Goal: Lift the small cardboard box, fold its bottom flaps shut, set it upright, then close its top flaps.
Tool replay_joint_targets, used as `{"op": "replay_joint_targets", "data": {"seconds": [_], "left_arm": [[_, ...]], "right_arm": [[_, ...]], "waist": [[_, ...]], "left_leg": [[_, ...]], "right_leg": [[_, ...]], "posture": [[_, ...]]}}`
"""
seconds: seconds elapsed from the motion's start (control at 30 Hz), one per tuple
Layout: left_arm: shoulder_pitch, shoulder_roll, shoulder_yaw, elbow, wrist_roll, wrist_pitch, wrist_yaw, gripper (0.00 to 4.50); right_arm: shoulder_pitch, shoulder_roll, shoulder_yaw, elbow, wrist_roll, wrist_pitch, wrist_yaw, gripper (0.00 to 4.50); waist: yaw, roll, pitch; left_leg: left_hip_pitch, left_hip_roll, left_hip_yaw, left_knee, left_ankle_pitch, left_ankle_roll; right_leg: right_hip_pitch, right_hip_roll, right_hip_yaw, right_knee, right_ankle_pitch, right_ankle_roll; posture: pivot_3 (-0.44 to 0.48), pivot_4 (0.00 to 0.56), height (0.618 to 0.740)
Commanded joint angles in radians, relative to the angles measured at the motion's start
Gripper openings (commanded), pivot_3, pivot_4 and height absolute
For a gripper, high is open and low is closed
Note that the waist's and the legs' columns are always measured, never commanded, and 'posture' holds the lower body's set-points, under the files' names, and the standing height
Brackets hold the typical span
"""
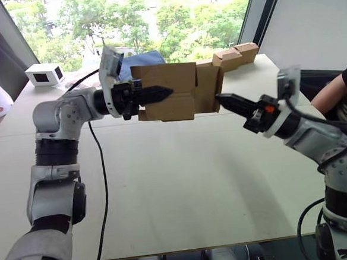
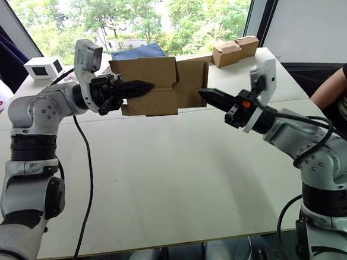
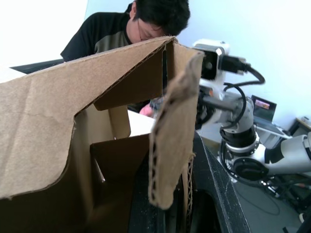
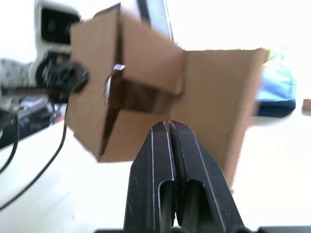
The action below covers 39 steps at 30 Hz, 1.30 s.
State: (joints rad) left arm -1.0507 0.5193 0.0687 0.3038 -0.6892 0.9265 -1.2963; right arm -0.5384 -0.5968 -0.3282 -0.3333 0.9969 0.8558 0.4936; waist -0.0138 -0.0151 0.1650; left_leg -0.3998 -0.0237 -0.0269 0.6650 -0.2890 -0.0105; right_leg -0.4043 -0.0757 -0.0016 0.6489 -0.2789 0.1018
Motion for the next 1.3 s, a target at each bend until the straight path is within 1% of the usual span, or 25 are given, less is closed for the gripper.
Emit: {"op": "replay_joint_targets", "data": {"seconds": [0.03, 0.17, 0.3, 0.4, 0.47, 0.6, 0.73, 0.97, 1.2, 1.3], "left_arm": [[-0.011, 0.01, 0.017, -0.015, -0.02, -0.013, -0.012, 0.0], [-0.021, 0.002, 0.019, -0.017, -0.026, -0.011, -0.011, 0.0], [-0.022, 0.004, 0.017, -0.025, -0.027, -0.008, -0.015, 0.0], [-0.022, 0.007, 0.017, -0.027, -0.025, -0.008, -0.014, 0.0], [-0.022, 0.01, 0.016, -0.028, -0.023, -0.007, -0.014, 0.0], [-0.018, 0.02, 0.017, -0.03, -0.019, -0.006, -0.01, 0.0], [-0.022, 0.022, 0.019, -0.02, -0.018, -0.008, -0.003, 0.0], [-0.033, 0.016, 0.013, -0.001, -0.015, -0.014, -0.005, 0.0], [-0.042, 0.011, 0.012, 0.013, -0.015, -0.017, -0.01, 0.0], [-0.047, 0.011, 0.016, 0.021, -0.016, -0.017, -0.011, 0.0]], "right_arm": [[-0.044, -0.002, -0.02, 0.064, -0.063, -0.078, -0.02, 0.04], [-0.074, 0.025, 0.038, 0.175, -0.207, -0.173, -0.052, 0.04], [-0.106, 0.019, 0.162, 0.261, -0.389, -0.244, -0.058, 0.04], [-0.136, 0.058, 0.212, 0.314, -0.448, -0.284, -0.052, 0.04], [-0.146, 0.079, 0.213, 0.327, -0.446, -0.294, -0.026, 0.04], [-0.128, 0.12, 0.192, 0.243, -0.334, -0.26, 0.082, 0.04], [-0.089, 0.127, 0.181, 0.141, -0.237, -0.183, 0.117, 0.04], [-0.045, 0.167, 0.122, 0.053, -0.075, -0.09, 0.082, 0.04], [-0.017, 0.217, 0.048, 0.068, 0.046, -0.065, 0.024, 0.04], [0.001, 0.251, 0.016, 0.091, 0.104, -0.061, 0.004, 0.75]], "waist": [[-0.001, 0.0, 0.0], [0.0, 0.0, 0.0], [-0.001, 0.0, 0.0], [-0.002, 0.0, 0.0], [-0.002, 0.0, 0.0], [-0.002, 0.0, 0.0], [0.002, 0.0, 0.0], [0.0, 0.0, 0.0], [0.0, 0.0, 0.0], [0.0, 0.0, 0.0]], "left_leg": [[0.0, 0.0, 0.0, 0.0, 0.0, 0.0], [0.0, 0.0, 0.0, 0.0, 0.0, 0.0], [0.0, 0.0, 0.001, 0.0, 0.0, 0.0], [0.0, 0.0, 0.001, 0.0, 0.0, -0.001], [0.0, 0.0, 0.001, 0.0, 0.001, -0.002], [-0.001, 0.0, 0.0, 0.0, 0.003, -0.005], [-0.001, 0.0, 0.0, 0.0, 0.002, -0.004], [-0.001, 0.0, 0.0, 0.0, 0.001, -0.002], [-0.001, 0.0, 0.0, 0.0, 0.001, -0.002], [-0.001, 0.0, 0.0, 0.0, 0.001, -0.002]], "right_leg": [[0.0, 0.0, 0.0, 0.0, 0.0, 0.0], [0.0, 0.0, 0.0, 0.0, 0.0, 0.0], [-0.001, 0.0, 0.0, 0.0, 0.0, 0.0], [-0.001, 0.0, 0.0, 0.0, 0.0, 0.0], [-0.001, 0.0, 0.0, 0.0, 0.0, 0.0], [-0.001, 0.0, 0.0, 0.0, 0.0, 0.0], [-0.001, 0.0, 0.0, 0.0, 0.0, 0.0], [-0.001, 0.0, 0.0, 0.0, 0.0, 0.0], [-0.001, 0.0, 0.0, 0.0, 0.0, 0.0], [-0.001, 0.0, 0.0, 0.0, 0.0, 0.0]], "posture": [[0.0, 0.15, 0.74], [0.0, 0.15, 0.74], [0.0, 0.15, 0.74], [0.0, 0.15, 0.74], [0.0, 0.15, 0.74], [0.0, 0.15, 0.74], [0.0, 0.15, 0.74], [0.0, 0.15, 0.74], [0.0, 0.15, 0.74], [0.0, 0.15, 0.74]]}}
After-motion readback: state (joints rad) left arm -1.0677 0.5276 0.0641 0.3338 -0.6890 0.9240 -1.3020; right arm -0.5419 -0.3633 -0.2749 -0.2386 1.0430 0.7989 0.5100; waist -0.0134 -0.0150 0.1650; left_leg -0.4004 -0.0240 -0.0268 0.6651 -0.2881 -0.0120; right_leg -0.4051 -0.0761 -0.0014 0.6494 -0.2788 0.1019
